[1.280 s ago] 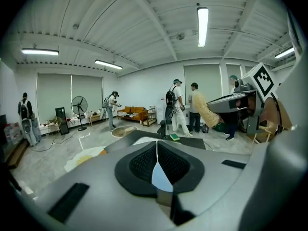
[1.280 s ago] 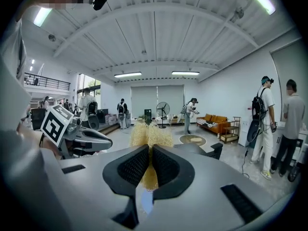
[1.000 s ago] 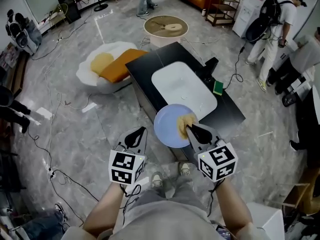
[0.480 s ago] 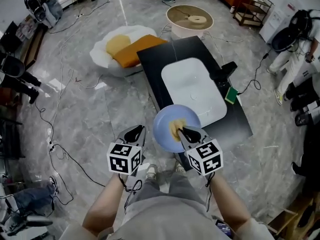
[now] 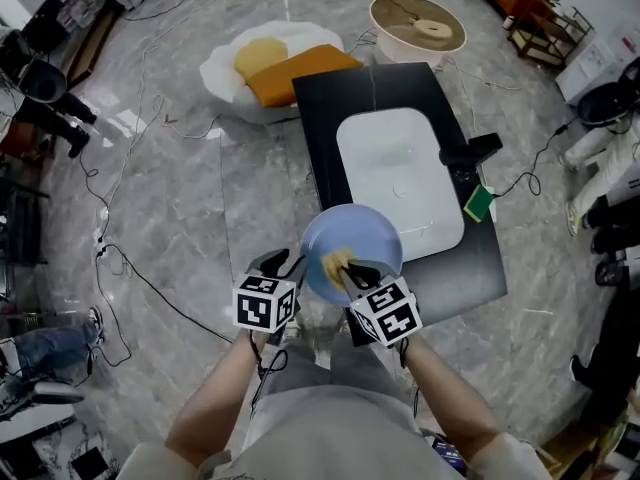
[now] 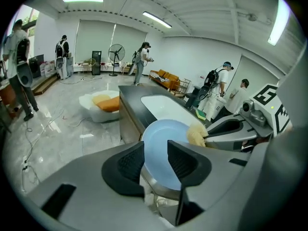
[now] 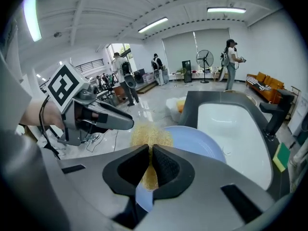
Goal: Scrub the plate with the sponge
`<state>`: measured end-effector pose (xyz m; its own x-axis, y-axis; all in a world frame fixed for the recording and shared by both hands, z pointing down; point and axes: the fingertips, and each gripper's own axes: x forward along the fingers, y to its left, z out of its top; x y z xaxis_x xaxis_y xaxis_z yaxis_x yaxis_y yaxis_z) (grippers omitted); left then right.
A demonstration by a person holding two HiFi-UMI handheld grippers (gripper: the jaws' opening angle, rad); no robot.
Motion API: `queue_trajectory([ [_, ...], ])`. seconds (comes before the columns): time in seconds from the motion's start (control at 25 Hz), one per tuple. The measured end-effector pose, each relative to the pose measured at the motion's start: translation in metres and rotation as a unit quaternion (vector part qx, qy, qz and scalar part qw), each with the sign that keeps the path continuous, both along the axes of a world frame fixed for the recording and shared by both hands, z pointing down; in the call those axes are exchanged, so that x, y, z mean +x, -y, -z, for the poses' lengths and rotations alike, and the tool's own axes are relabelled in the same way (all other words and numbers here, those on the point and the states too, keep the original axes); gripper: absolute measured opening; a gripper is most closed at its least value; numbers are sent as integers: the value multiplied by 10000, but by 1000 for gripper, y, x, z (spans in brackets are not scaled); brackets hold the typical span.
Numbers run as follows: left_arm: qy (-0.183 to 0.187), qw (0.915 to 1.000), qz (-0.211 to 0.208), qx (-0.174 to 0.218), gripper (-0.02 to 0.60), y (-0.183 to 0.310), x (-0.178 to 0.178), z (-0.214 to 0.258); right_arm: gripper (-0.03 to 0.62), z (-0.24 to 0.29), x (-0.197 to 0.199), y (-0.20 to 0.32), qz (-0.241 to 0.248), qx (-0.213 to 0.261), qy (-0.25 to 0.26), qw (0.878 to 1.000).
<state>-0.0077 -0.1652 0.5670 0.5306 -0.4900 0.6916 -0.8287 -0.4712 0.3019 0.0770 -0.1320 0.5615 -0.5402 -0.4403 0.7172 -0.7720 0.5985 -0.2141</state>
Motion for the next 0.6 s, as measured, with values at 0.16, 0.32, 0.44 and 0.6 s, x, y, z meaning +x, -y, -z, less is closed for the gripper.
queue_trajectory([
  [0.16, 25, 9985, 233, -497, 161, -5, 5, -38, 48, -28, -2, -6, 328, -224, -199, 9990],
  [0.32, 70, 9947, 487, -899, 161, -11, 4, -68, 48, -54, -6, -13, 577, -395, -398, 9968],
  [0.44, 25, 9913, 656, -1141, 162, -14, 2, -84, 48, -63, -12, -18, 682, -568, -461, 9950],
  [0.6, -80, 9847, 961, -1448, 161, -17, -4, -96, 48, -74, -16, -21, 931, -628, -660, 9915],
])
